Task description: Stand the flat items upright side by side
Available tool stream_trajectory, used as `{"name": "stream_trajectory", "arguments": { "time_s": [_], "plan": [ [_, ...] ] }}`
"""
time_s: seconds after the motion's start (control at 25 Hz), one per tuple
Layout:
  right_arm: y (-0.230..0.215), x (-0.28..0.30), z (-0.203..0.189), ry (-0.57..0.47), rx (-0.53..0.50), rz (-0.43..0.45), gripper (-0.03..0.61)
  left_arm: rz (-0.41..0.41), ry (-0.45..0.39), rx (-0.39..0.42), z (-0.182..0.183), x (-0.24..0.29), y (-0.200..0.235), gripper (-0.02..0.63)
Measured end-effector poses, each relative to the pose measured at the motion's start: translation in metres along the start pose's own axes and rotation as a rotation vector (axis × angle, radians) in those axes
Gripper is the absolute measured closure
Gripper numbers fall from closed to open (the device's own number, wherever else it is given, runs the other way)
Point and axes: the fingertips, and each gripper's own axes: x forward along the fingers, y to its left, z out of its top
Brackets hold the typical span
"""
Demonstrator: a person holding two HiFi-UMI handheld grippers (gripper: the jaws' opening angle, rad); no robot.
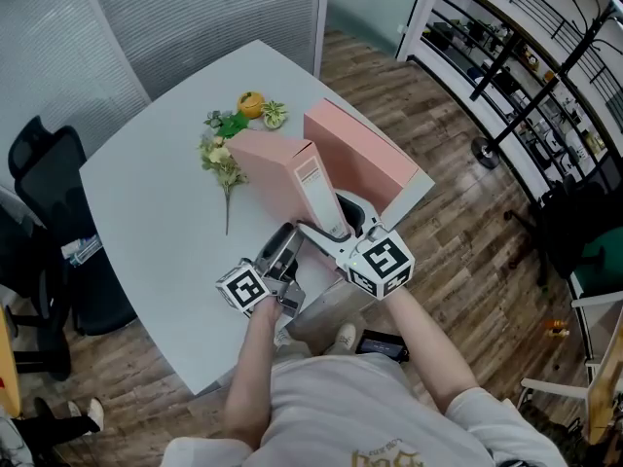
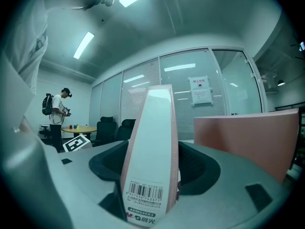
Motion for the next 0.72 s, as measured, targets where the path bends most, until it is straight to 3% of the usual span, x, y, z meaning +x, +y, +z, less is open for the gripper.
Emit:
{"name": "stream_trajectory", "arguments": {
  "time_s": [0.72],
  "plan": [
    [-0.007, -0.036, -0.071, 0.192, 0.002, -0.053, 0.258, 0.062, 0.029, -0.053, -0.026, -0.002, 0.019, 0.348]
  ]
}}
